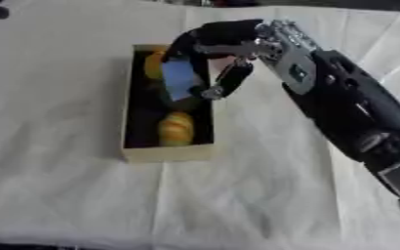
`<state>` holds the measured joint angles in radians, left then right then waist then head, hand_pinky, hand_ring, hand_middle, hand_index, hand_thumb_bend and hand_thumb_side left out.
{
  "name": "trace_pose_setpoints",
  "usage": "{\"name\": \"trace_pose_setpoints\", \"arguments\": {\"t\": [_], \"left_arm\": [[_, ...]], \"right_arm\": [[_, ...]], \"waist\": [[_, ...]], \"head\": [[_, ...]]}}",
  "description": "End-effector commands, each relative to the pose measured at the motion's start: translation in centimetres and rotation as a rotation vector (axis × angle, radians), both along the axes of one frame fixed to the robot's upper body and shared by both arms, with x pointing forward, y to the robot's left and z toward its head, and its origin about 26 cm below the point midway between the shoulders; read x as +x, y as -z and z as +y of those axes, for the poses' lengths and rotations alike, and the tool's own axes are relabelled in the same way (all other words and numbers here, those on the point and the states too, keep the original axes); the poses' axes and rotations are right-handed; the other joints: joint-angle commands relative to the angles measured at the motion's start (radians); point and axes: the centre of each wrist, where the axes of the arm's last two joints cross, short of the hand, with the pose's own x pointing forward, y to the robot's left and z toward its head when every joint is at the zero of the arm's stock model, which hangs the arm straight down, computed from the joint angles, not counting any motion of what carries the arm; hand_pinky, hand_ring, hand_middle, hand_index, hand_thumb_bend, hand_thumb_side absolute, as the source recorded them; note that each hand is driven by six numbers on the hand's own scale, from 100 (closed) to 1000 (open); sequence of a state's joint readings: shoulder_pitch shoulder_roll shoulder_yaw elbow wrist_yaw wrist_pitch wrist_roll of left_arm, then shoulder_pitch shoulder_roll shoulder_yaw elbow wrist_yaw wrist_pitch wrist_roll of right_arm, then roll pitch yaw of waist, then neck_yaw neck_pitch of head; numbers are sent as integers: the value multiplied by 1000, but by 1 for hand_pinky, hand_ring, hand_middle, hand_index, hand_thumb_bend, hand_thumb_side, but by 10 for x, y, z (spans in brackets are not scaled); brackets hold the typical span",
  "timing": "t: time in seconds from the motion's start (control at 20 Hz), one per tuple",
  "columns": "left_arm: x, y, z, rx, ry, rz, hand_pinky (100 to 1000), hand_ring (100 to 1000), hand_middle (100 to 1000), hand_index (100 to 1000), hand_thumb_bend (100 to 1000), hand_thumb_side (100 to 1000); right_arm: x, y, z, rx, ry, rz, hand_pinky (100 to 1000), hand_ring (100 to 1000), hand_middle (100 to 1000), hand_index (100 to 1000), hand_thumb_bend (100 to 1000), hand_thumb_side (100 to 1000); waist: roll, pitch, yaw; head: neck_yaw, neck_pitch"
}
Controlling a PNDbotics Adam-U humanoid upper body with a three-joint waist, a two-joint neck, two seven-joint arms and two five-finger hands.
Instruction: Pick up objects on the table and place them in the box.
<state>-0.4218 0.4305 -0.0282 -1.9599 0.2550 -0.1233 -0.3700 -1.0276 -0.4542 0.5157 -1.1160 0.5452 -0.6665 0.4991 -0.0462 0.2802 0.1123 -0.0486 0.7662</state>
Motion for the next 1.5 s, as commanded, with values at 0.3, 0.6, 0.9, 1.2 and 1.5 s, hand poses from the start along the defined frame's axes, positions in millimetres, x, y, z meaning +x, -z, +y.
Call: {"name": "trace_pose_setpoints", "arguments": {"t": [0.3,0.6,0.9,1.2,1.5], "left_arm": [[-1,-5,0,15,13,-17,850,847,819,858,100,672],[-1,-6,-1,19,19,-19,849,843,814,855,100,672],[0,-5,-1,29,23,-17,850,842,812,853,100,672],[0,-5,-2,36,30,-15,850,838,807,851,100,672],[1,-4,-3,48,38,-14,852,837,806,850,100,672]], "right_arm": [[4,-11,-6,-30,-54,40,994,1000,927,1000,100,422],[4,-11,-3,-16,-59,99,1000,1000,966,1000,100,228],[3,-19,0,8,-63,156,1000,1000,963,1000,100,210],[0,-26,7,-14,-88,144,1000,1000,1000,1000,100,552],[-1,-25,14,-2,-104,139,1000,1000,1000,1000,100,589]], "waist": [[-3,-36,-2],[-1,-36,0],[-3,-40,-1],[-2,-43,1],[-2,-44,2]], "head": [[3,4],[3,4],[6,4],[8,4],[8,4]]}}
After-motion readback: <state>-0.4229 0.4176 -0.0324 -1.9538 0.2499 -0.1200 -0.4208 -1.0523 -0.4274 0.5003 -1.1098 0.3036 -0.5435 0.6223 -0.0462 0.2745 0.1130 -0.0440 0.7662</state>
